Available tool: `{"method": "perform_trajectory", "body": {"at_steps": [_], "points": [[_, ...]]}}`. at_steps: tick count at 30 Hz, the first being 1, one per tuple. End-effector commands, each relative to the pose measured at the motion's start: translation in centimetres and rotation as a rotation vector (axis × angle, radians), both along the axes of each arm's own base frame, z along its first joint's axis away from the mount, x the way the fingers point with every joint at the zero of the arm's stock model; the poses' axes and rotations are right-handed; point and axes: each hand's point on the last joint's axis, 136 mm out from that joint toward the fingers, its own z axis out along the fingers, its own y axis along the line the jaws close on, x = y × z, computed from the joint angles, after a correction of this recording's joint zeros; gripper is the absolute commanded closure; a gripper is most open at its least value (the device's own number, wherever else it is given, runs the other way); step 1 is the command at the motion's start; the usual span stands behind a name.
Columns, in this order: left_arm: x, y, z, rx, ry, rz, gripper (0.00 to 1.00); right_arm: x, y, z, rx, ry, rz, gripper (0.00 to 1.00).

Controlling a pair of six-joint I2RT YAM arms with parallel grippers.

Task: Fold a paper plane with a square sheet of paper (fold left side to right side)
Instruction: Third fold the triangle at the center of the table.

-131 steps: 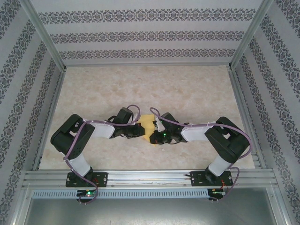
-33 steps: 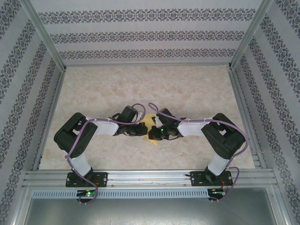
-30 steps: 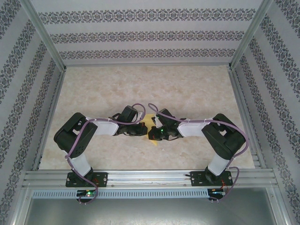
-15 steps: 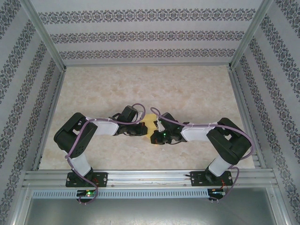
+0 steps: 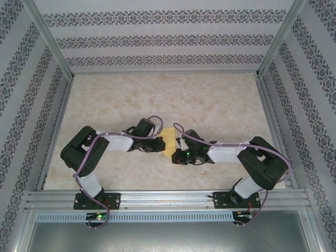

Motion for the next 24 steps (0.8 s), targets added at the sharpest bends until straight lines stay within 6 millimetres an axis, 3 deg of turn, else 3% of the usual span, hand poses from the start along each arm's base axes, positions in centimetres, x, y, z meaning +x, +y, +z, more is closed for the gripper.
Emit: {"method": "perform_trajectory", "body": {"at_steps": [1, 6, 10, 16, 24], "points": [[-1.6, 3.4, -4.2, 0.190, 0.098, 0.060, 1.00, -2.5, -2.7, -2.3, -0.100, 0.093, -0.020, 1.00], [-1.5, 3.1, -4.0, 0.160, 0.098, 0.080, 1.00, -2.9, -3.9, -2.3, -0.096, 0.097, -0.044, 1.00], [-1.5, 2.8, -3.7, 0.142, 0.101, 0.096, 1.00, -2.3, -4.1, -0.7, -0.053, 0.065, -0.045, 1.00], [-0.9, 1.1, -2.1, 0.027, 0.072, 0.125, 1.00, 0.8, -5.5, 2.4, 0.021, -0.047, -0.114, 0.77], [1.2, 0.3, 3.1, -0.028, -0.070, 0.104, 0.82, 4.6, -6.8, 5.8, 0.052, -0.251, -0.134, 0.54]]}}
